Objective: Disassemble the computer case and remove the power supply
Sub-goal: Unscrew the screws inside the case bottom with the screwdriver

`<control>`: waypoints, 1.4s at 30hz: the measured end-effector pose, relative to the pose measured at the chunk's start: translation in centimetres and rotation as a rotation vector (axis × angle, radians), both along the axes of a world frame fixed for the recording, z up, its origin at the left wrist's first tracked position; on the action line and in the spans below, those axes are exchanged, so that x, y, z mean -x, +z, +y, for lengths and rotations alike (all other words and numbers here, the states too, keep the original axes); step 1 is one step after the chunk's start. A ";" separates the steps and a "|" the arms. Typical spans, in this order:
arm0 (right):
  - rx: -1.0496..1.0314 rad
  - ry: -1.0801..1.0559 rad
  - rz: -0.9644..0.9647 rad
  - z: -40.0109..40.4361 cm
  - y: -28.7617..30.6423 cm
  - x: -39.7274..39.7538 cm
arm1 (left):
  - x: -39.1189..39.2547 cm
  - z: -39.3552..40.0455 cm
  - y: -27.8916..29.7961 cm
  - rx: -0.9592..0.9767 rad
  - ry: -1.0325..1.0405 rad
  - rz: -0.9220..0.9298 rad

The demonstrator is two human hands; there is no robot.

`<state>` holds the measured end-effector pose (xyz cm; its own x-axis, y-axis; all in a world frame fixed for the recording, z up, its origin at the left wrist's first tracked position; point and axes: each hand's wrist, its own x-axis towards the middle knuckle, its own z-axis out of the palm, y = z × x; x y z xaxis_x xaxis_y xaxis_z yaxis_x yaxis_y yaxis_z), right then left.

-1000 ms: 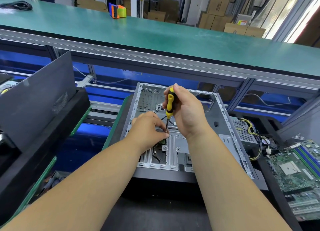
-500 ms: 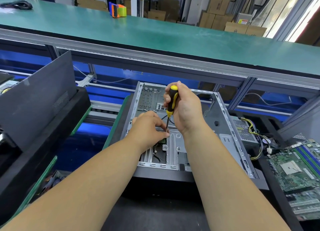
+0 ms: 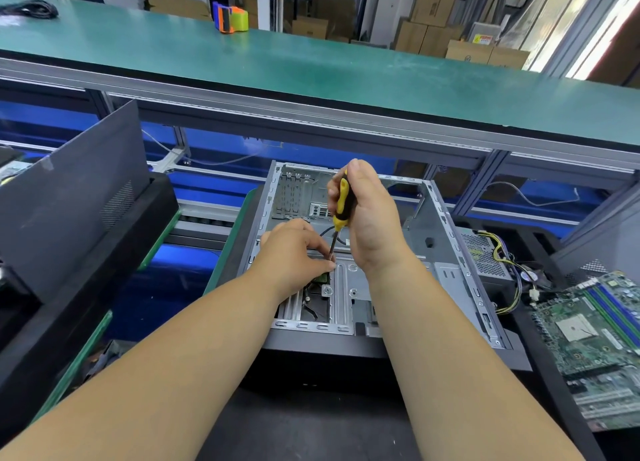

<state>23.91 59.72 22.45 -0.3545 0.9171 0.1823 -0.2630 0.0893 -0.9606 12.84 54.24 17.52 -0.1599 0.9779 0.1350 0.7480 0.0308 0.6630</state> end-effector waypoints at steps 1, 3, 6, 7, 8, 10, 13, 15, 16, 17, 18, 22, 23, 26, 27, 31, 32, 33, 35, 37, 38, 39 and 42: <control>0.016 0.007 -0.004 0.1 0.1 -0.2 | 0.0 0.0 0.0 0.006 0.003 -0.002; 0.035 0.021 -0.020 0.4 0.2 -0.5 | 0.0 -0.1 0.1 0.017 0.008 -0.004; 0.059 0.005 -0.014 0.4 0.2 -0.7 | -0.1 -0.1 0.2 0.025 0.009 -0.006; 0.071 -0.009 -0.008 0.4 0.2 -0.8 | -0.1 -0.1 0.2 0.024 0.008 -0.007; 0.086 -0.019 0.000 0.4 0.2 -0.8 | -0.1 -0.1 0.2 0.022 0.009 -0.005; 0.113 -0.022 0.024 0.5 0.3 -1.0 | -0.1 -0.1 0.2 0.023 0.009 -0.003; 0.115 -0.002 0.029 0.6 0.4 -1.2 | 0.0 0.0 0.2 0.023 0.005 -0.001; 0.103 0.034 0.032 0.5 0.4 -1.2 | 0.0 0.0 0.1 0.023 0.005 0.010; 0.098 0.052 0.036 0.4 0.3 -1.1 | 0.0 0.0 0.1 0.023 0.005 0.016; 0.093 0.066 0.042 0.3 0.3 -1.0 | 0.0 -0.1 0.1 0.022 0.004 0.024; 0.089 0.078 0.052 0.2 0.3 -0.8 | 0.0 -0.1 0.1 0.020 0.002 0.033; 0.102 0.056 0.075 -0.1 -0.1 0.0 | 0.0 -0.1 0.1 0.006 -0.003 0.023; 0.115 0.032 0.069 -0.2 -0.2 0.2 | 0.0 -0.1 0.1 0.004 -0.004 0.017; 0.144 0.016 0.096 -0.2 -0.3 0.2 | 0.0 -0.1 0.2 0.007 -0.006 0.018; 0.142 0.026 0.108 -0.3 -0.3 0.1 | 0.0 -0.1 0.2 0.007 -0.005 0.020; 0.048 0.001 0.016 -0.3 -0.5 0.0 | 0.1 -0.1 0.1 0.001 0.002 0.010; 0.036 0.008 0.004 -0.3 -0.5 -0.1 | 0.1 -0.1 0.1 0.002 0.001 0.014; 0.034 0.027 0.004 -0.3 -0.5 -0.1 | 0.1 -0.1 0.1 0.004 -0.001 0.021; 0.051 0.076 0.019 -0.2 -0.4 -0.3 | 0.1 -0.1 0.1 0.009 -0.007 0.036; 0.054 0.105 0.012 -0.1 -0.2 -0.4 | 0.1 -0.1 0.1 0.010 -0.008 0.039; 0.050 0.103 0.000 -0.1 0.0 -0.4 | 0.1 -0.1 0.1 0.009 -0.008 0.037; 0.048 0.093 -0.011 -0.1 0.1 -0.4 | 0.1 -0.1 0.1 0.008 -0.008 0.030; 0.086 0.063 0.013 -0.1 0.3 -0.4 | 0.1 -0.1 0.0 0.005 -0.005 0.015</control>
